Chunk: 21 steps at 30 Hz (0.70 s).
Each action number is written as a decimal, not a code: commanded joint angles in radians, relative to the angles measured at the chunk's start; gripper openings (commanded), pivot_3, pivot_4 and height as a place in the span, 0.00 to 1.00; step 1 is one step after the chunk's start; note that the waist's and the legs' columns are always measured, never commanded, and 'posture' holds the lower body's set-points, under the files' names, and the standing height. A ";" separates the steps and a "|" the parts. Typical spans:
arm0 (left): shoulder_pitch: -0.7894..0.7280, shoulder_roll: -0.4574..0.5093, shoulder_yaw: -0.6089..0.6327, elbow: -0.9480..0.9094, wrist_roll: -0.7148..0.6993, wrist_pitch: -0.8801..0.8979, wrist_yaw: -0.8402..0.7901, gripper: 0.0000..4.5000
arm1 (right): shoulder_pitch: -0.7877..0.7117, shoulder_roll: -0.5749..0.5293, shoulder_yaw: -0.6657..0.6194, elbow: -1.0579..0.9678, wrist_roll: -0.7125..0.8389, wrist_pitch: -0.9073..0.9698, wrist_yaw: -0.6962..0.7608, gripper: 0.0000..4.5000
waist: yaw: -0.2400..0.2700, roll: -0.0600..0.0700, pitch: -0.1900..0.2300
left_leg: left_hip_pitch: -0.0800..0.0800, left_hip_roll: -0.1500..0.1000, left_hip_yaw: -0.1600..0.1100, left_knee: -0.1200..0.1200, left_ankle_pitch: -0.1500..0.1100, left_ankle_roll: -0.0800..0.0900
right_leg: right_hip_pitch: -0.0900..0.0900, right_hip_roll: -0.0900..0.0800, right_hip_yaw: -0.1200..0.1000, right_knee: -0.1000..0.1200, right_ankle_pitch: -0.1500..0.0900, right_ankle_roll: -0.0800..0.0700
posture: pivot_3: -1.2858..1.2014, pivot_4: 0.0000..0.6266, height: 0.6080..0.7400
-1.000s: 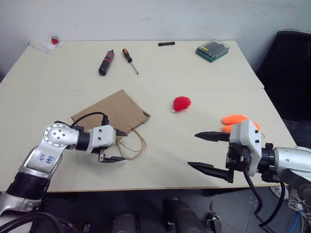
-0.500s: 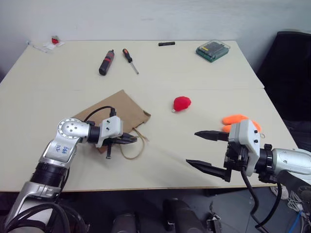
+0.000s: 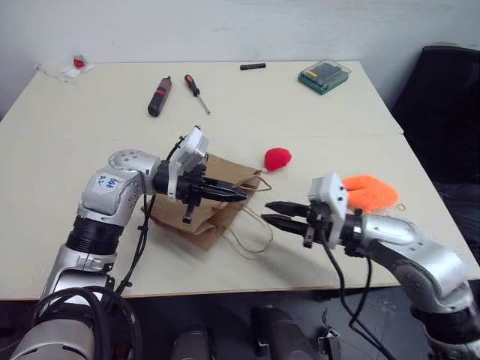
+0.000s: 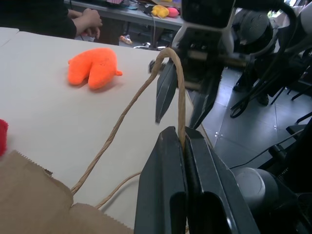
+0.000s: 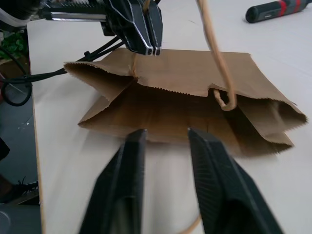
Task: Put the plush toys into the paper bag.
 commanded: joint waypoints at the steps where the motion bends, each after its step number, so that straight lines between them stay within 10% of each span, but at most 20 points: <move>1: -0.015 0.003 0.048 -0.067 -0.045 0.026 0.025 0.00 | -0.066 0.063 0.085 0.089 -0.084 -0.074 0.036 0.01 | 0.000 0.000 0.000 | 0.000 0.000 0.000 0.001 0.000 0.000 | 0.000 0.000 0.000 0.000 0.000 0.000 | 0.52 0.24 1.00; 11: -0.033 -0.010 0.141 -0.113 -0.117 0.101 0.141 0.00 | -0.206 0.273 0.209 0.447 -0.307 -0.265 0.063 0.01 | -0.002 0.000 0.000 | -0.001 0.000 -0.001 0.003 0.000 0.000 | -0.001 -0.001 -0.001 0.002 0.000 0.000 | 0.52 0.24 1.00; 21: -0.071 -0.068 0.143 -0.093 -0.123 0.077 0.209 0.00 | -0.396 0.205 0.467 0.690 -0.645 -0.629 0.347 0.01 | -0.015 0.001 0.000 | -0.002 0.000 -0.001 0.003 0.000 0.000 | -0.001 -0.001 -0.002 0.003 0.000 0.000 | 0.52 0.24 1.00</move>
